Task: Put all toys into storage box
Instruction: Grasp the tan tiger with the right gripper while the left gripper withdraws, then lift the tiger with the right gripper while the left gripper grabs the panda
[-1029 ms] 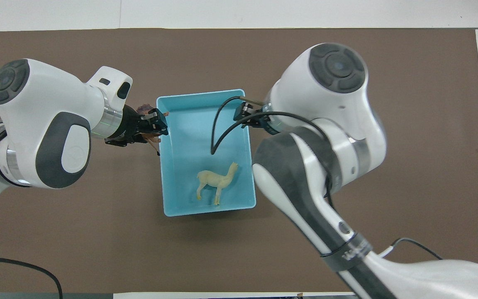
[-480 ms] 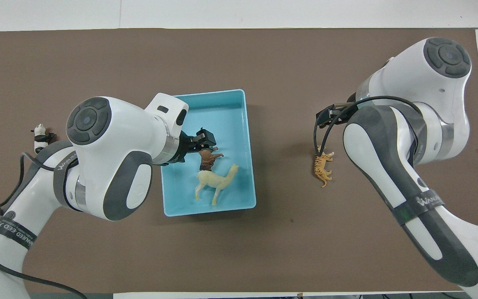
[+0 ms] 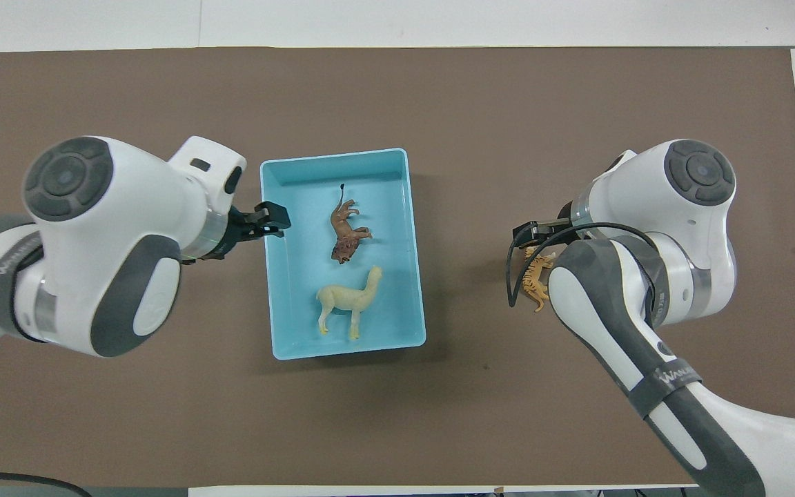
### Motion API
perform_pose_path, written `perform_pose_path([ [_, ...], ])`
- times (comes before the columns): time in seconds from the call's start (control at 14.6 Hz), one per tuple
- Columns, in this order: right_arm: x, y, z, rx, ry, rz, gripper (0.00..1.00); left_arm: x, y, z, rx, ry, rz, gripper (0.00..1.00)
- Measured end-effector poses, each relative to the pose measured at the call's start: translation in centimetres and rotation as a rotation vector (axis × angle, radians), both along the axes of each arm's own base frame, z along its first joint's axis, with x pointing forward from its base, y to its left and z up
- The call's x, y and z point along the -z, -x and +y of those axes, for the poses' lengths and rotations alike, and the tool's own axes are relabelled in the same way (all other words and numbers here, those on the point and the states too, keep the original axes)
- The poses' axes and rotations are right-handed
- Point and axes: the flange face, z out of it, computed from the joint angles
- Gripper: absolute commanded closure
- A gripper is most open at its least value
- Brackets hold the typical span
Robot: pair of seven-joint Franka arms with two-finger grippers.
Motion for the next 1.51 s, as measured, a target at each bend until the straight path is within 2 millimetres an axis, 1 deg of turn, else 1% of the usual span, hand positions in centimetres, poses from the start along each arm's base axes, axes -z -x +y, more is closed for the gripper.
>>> perform_pose_path([
  [0.07, 0.4, 0.4, 0.4, 0.031, 0.004, 0.008, 0.00, -0.1, -0.9, 4.0, 0.030, -0.021, -0.008, 0.00],
  [0.21, 1.5, 0.9, 0.4, 0.066, 0.009, 0.009, 0.00, 0.0, -2.2, 12.5, 0.102, -0.045, -0.011, 0.00],
  [0.27, 2.0, 1.2, 0.3, 0.082, 0.012, 0.008, 0.00, 0.4, -2.7, 15.9, 0.122, -0.050, -0.009, 0.00],
  [0.34, 2.4, 1.3, 0.2, 0.104, 0.014, 0.007, 0.00, 1.4, -3.3, 18.5, 0.126, -0.054, -0.016, 0.00],
  [0.41, 2.6, 1.4, 0.1, 0.126, 0.014, 0.003, 0.00, 2.9, -4.0, 20.4, 0.125, -0.058, -0.027, 0.00],
  [0.48, 2.8, 1.4, 0.1, 0.142, 0.015, -0.002, 0.00, 4.8, -4.7, 21.9, 0.141, -0.063, -0.033, 0.00],
  [0.55, 3.2, 1.5, 0.0, 0.148, 0.015, -0.007, 0.00, 6.6, -5.1, 23.0, 0.170, -0.067, -0.038, 0.00],
  [0.69, 4.4, 1.8, -0.3, 0.156, 0.018, -0.011, 0.00, 10.1, -5.2, 25.1, 0.202, -0.077, -0.056, 0.00],
  [0.82, 6.0, 2.1, -0.7, 0.163, 0.022, -0.019, 0.00, 13.0, -4.7, 26.2, 0.203, -0.076, -0.053, 0.00],
  [0.96, 6.7, 2.4, -0.5, 0.161, 0.025, -0.016, 0.01, 15.0, -4.5, 26.8, 0.192, -0.069, -0.035, 0.00],
  [1.03, 6.9, 2.5, -0.4, 0.158, 0.026, -0.015, 0.08, 15.5, -4.4, 27.3, 0.185, -0.067, -0.028, 0.00],
  [1.1, 7.0, 2.6, -0.4, 0.157, 0.027, -0.014, 0.20, 15.8, -4.3, 27.8, 0.177, -0.065, -0.023, 0.00],
  [1.17, 7.2, 2.7, -0.4, 0.158, 0.027, -0.015, 0.36, 16.0, -4.1, 28.1, 0.172, -0.063, -0.019, 0.00],
  [1.24, 7.3, 2.8, -0.5, 0.159, 0.027, -0.017, 0.58, 16.3, -3.9, 28.2, 0.170, -0.062, -0.014, 0.00],
  [1.3, 7.5, 2.9, -0.6, 0.160, 0.027, -0.021, 0.82, 16.6, -3.8, 28.1, 0.171, -0.062, -0.015, 0.00],
  [1.37, 7.6, 3.0, -0.7, 0.162, 0.027, -0.024, 1.00, 16.9, -3.7, 27.9, 0.173, -0.062, -0.019, 0.00],
  [1.51, 7.4, 3.0, -0.8, 0.162, 0.026, -0.031, 1.00, 17.3, -3.5, 27.5, 0.175, -0.061, -0.024, 0.00],
])
